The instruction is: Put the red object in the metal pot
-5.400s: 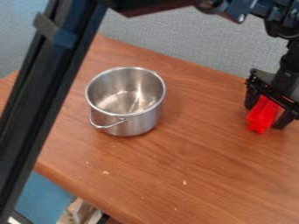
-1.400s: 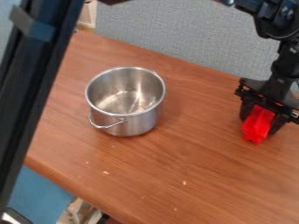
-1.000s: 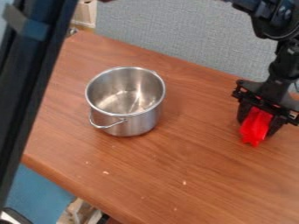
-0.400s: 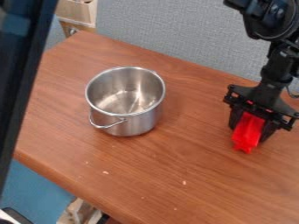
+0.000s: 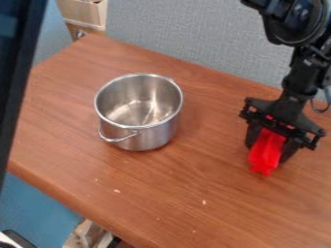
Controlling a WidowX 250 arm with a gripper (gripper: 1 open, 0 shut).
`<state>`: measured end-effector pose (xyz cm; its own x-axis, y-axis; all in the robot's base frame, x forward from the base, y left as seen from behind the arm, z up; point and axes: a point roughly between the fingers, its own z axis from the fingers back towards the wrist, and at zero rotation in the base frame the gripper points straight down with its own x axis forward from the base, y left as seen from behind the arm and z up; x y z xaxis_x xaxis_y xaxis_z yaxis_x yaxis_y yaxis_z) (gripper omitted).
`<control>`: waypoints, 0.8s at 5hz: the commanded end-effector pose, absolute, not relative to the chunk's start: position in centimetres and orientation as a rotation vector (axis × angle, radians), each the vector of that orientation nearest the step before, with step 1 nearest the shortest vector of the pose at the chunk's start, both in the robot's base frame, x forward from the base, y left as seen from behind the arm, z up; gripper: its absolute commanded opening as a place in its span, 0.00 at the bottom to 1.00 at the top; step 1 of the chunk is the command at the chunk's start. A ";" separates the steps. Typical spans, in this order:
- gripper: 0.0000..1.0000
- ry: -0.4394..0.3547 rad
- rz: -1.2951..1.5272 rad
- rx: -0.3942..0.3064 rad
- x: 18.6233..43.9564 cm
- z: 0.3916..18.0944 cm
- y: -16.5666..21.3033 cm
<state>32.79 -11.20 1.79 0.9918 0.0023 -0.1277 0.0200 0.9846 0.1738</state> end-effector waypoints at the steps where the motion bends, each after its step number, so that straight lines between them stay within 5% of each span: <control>1: 0.00 0.222 0.013 0.218 30.2 1.2 -9.1; 4: 0.00 0.062 0.133 0.125 29.8 9.0 -2.5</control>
<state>29.47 -2.43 7.27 0.9827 0.1492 -0.1099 -0.1330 0.9807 0.1430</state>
